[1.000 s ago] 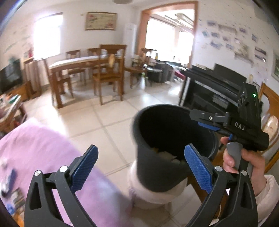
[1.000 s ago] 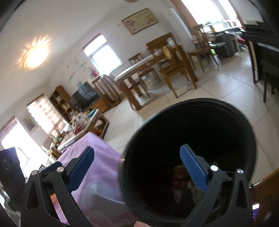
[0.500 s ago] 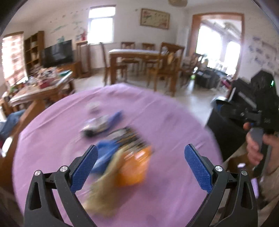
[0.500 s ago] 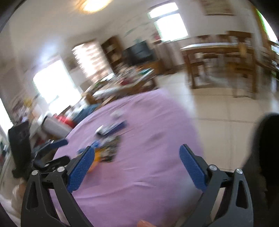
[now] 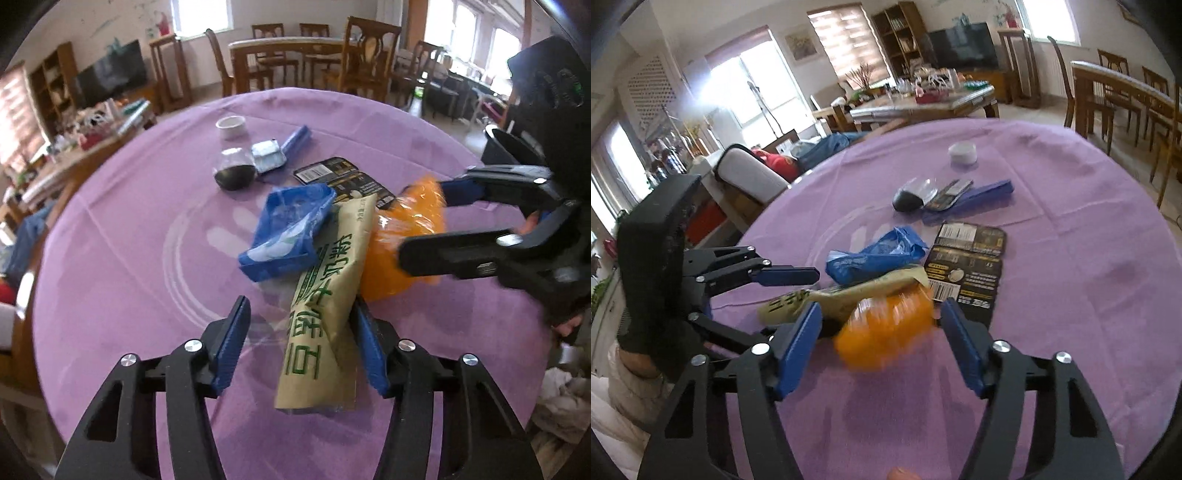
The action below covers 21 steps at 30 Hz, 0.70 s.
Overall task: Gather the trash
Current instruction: 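Grasp the beige snack bag with the left tool while the right tool grasps the orange bag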
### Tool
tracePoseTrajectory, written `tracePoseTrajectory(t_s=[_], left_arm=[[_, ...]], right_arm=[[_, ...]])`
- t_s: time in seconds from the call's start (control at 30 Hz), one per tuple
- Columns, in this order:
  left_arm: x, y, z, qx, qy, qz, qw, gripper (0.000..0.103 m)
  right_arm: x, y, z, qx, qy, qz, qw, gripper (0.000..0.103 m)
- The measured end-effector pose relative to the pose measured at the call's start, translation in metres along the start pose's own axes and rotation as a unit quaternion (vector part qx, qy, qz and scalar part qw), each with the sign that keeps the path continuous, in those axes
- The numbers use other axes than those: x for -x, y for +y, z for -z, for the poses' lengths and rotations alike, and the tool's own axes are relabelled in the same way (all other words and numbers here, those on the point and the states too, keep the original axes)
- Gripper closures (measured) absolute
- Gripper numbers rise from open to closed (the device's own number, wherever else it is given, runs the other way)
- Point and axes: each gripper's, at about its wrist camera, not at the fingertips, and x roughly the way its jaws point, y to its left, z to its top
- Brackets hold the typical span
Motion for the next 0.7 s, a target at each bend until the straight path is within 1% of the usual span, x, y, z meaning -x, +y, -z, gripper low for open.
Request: tracePoseTrajectory(t_s=[0.07, 0.1, 0.13, 0.17, 0.23, 0.37, 0.47, 0.6, 0.7], left_arm=[[0.0, 0.0, 0.001, 0.001, -0.003, 0.009, 1.0, 0.051], [-0.001, 0.002, 0.001, 0.001, -0.004, 0.012, 0.9999, 0.054], [-0.001, 0.003, 0.002, 0.001, -0.005, 0.012, 0.9999, 0.06], [0.001, 0.004, 0.004, 0.001, -0.006, 0.012, 0.9999, 0.063], [0.002, 0.006, 0.005, 0.003, -0.007, 0.014, 0.9999, 0.073], [0.001, 0.011, 0.006, 0.008, -0.012, 0.019, 0.9997, 0.075], [0.008, 0.009, 0.009, 0.001, -0.024, 0.028, 0.9993, 0.075], [0.019, 0.012, 0.012, 0.013, -0.042, 0.038, 0.9983, 0.075], [0.032, 0.013, 0.008, 0.024, -0.069, 0.053, 0.9959, 0.075]], right_arm=[[-0.009, 0.002, 0.0, -0.003, 0.009, 0.003, 1.0, 0.05], [-0.013, 0.004, 0.0, 0.001, 0.013, 0.009, 1.0, 0.053], [-0.013, 0.004, 0.0, 0.002, 0.017, 0.01, 1.0, 0.057], [-0.016, 0.006, 0.0, 0.007, 0.025, 0.011, 1.0, 0.059], [-0.015, 0.01, 0.001, 0.016, 0.03, 0.015, 0.999, 0.059], [-0.011, 0.018, 0.003, 0.032, 0.028, 0.024, 0.999, 0.06], [-0.004, 0.019, 0.006, 0.032, 0.017, 0.024, 0.999, 0.061], [0.018, 0.015, 0.001, 0.018, -0.023, 0.02, 0.999, 0.061], [0.041, 0.005, -0.005, -0.001, -0.06, 0.017, 0.998, 0.061]])
